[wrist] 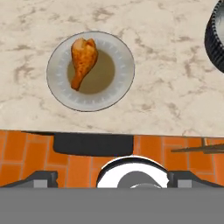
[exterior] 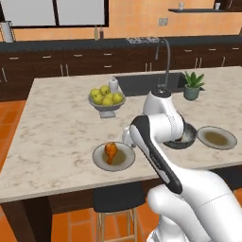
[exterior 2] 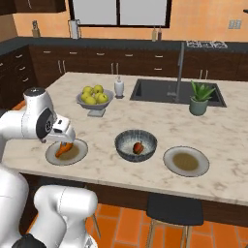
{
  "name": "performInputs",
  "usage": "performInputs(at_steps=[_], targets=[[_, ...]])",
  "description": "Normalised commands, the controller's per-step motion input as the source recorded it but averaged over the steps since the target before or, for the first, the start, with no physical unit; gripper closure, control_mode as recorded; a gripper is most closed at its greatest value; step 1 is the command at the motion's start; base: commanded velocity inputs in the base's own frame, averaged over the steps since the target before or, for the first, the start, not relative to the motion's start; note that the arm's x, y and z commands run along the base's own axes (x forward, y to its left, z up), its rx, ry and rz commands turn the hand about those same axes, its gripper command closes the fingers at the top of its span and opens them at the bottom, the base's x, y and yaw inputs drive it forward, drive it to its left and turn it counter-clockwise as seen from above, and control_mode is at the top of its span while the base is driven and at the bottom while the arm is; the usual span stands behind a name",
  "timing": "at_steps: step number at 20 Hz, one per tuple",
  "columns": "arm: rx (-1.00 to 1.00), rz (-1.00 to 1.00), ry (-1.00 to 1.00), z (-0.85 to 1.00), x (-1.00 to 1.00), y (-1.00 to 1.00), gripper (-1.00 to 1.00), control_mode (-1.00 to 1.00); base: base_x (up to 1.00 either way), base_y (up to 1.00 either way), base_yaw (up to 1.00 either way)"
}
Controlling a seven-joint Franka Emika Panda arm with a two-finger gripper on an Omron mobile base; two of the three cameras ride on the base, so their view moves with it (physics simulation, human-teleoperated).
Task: Pick the chicken drumstick and bell pepper from their plates and place them in the bowl. Then put the bowl in the fridge.
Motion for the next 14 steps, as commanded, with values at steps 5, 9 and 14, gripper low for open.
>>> performInputs(at_steps=[5,9,14], targets=[[0.00,0.00,0.00,-0.23,0.52,0.35,-1.00,-1.00,0.09,0.07,0.00],[0.00,0.00,0.00,-0.51,0.53,0.42,-1.00,-1.00,0.00,0.00,0.00],[-0.03,0.00,0.05,-0.46,0.72,0.36,-1.00,-1.00,0.00,0.00,0.00]])
